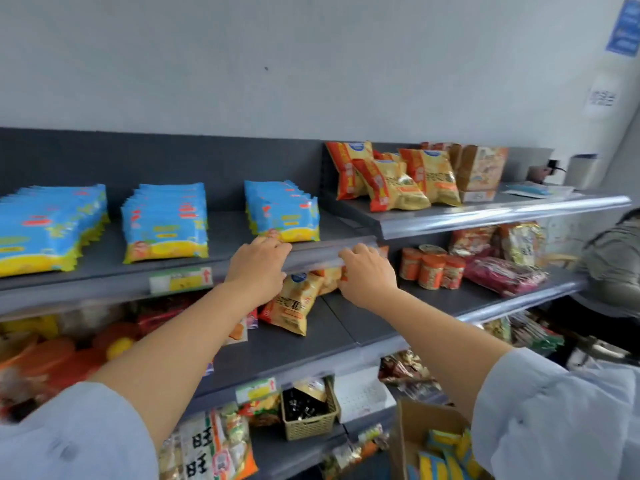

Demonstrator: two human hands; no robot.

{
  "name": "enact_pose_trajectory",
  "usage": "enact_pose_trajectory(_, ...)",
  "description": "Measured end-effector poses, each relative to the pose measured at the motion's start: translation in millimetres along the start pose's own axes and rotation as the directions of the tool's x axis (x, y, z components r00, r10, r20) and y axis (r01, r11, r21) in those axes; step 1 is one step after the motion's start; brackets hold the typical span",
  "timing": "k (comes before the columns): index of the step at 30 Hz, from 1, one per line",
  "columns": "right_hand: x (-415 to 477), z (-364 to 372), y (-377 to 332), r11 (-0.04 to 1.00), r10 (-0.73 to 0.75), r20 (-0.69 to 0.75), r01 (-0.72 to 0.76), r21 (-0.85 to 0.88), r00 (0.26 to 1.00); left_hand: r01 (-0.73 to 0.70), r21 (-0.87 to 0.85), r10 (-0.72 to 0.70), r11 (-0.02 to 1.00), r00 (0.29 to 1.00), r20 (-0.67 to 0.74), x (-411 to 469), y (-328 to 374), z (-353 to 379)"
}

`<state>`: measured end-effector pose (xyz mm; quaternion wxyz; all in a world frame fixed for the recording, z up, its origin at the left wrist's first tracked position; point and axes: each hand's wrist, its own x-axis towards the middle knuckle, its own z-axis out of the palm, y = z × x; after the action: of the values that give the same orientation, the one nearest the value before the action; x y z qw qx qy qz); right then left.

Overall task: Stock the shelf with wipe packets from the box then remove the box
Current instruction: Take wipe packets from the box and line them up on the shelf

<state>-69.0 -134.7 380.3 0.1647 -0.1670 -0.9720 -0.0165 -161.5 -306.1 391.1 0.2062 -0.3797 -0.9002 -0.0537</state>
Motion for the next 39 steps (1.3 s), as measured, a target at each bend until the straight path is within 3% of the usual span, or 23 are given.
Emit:
enact_pose_trajectory(10,-82.0,41.3,146.2,0.987,0.157,0.179,-0.148,-0.062,0.971,-0.103,-0.096,0.116,0.990,0.983,0.145,3.8,148.3,77.6)
enact_pose_trajectory(23,-115.2,140.0,257.4,0.943,0.327,0.386,-0.323,-0.076,0.862,-0.227,-0.206,0.288,0.952,0.893,0.346,33.3,270.5,212.6)
enact_pose_trajectory(39,-138.7,297.1,337.0,0.938,0.276,0.678,-0.344,-0.036,0.681,-0.181,-0.286,0.327,0.941,0.706,0.629,24.0,347.8,368.7)
